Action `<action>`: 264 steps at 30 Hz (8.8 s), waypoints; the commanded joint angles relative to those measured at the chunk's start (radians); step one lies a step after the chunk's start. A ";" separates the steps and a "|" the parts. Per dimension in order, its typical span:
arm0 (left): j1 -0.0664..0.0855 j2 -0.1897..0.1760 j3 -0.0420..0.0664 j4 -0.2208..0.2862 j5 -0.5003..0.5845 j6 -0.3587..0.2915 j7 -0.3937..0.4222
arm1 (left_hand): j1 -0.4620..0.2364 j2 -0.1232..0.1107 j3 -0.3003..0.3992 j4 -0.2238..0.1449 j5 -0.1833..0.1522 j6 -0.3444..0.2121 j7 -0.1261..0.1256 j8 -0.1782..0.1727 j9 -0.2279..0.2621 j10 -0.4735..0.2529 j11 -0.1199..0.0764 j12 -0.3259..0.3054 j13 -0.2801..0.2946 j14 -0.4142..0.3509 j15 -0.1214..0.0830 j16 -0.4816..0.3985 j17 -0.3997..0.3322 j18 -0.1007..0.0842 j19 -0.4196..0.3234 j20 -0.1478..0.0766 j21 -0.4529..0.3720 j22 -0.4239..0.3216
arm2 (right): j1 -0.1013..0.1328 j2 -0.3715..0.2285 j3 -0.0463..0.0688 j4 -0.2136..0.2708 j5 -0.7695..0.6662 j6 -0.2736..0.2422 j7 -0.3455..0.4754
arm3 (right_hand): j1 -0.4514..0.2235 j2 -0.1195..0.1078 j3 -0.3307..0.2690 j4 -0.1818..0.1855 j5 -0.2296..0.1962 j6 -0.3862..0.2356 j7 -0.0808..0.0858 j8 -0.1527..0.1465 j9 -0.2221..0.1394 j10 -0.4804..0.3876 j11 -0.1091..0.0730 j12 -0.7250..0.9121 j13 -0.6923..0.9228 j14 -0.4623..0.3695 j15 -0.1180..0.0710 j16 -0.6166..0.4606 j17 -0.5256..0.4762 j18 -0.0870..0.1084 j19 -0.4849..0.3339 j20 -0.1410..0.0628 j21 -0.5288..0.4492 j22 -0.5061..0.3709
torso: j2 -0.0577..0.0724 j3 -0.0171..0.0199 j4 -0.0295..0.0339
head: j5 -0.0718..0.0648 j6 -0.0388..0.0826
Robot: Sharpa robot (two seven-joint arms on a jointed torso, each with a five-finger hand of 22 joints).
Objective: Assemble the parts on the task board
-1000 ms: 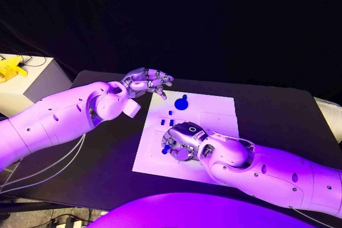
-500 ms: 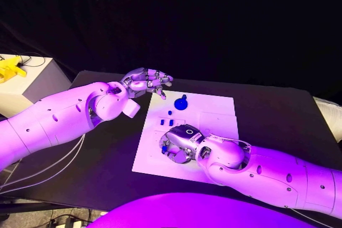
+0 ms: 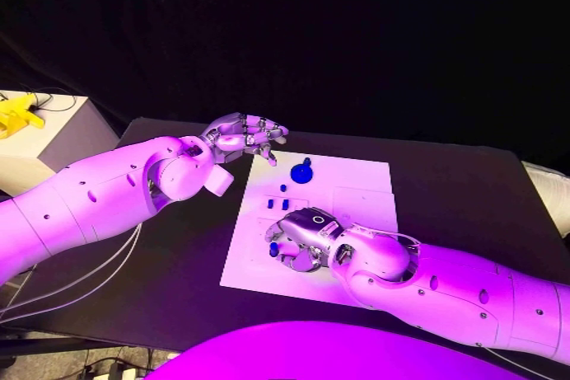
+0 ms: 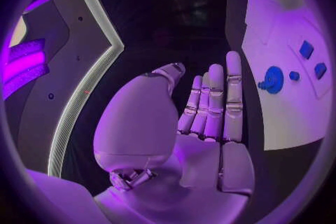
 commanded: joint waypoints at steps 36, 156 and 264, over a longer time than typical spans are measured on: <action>-0.045 -0.013 0.001 0.003 0.022 -0.011 0.029 | 0.002 0.009 -0.007 0.006 0.001 -0.008 0.028 0.009 -0.002 -0.008 0.001 0.006 -0.001 -0.004 0.002 -0.001 0.002 0.013 0.007 0.001 -0.010 -0.004 | 0.155 -0.450 0.026 0.165 0.749 -0.070 0.115 | -0.040 0.027 -0.236 0.304 0.027 0.097 -0.078 0.115 0.015 0.413 -0.106 1.177 1.032 0.147 -0.086 0.241 0.414 -0.067 0.211 -0.079 0.357 0.378 | -0.037 0.0029 -0.0343 | -0.096 0.000; -0.078 -0.040 0.001 0.091 0.025 0.016 -0.007 | 0.002 0.015 -0.013 0.019 0.002 -0.008 0.029 0.017 -0.005 -0.012 0.002 0.010 -0.003 -0.008 0.003 -0.002 0.002 0.013 0.008 0.002 -0.017 -0.009 | 0.079 -0.350 0.021 0.204 0.613 0.024 -0.304 | -0.064 0.078 -0.332 0.312 0.212 0.135 -0.102 0.172 0.034 0.593 -0.123 1.450 1.459 0.207 -0.095 0.403 0.772 -0.127 0.260 -0.083 0.690 0.727 | -0.037 0.0009 -0.0424 | -0.089 0.000; -0.077 -0.047 0.001 0.100 0.028 0.020 -0.014 | 0.006 0.025 -0.014 0.028 0.004 -0.011 0.029 0.022 -0.008 -0.014 0.002 0.014 -0.005 -0.011 0.003 -0.003 0.001 0.013 0.010 0.003 -0.024 -0.014 | 0.016 -0.278 0.009 0.161 0.482 0.029 -0.224 | 0.041 0.104 -0.464 0.306 -0.042 0.147 -0.167 0.416 0.216 0.628 -0.177 1.498 1.505 0.213 -0.139 0.411 0.800 -0.132 0.271 -0.120 0.702 0.761 | -0.036 0.0017 -0.0430 | -0.080 0.000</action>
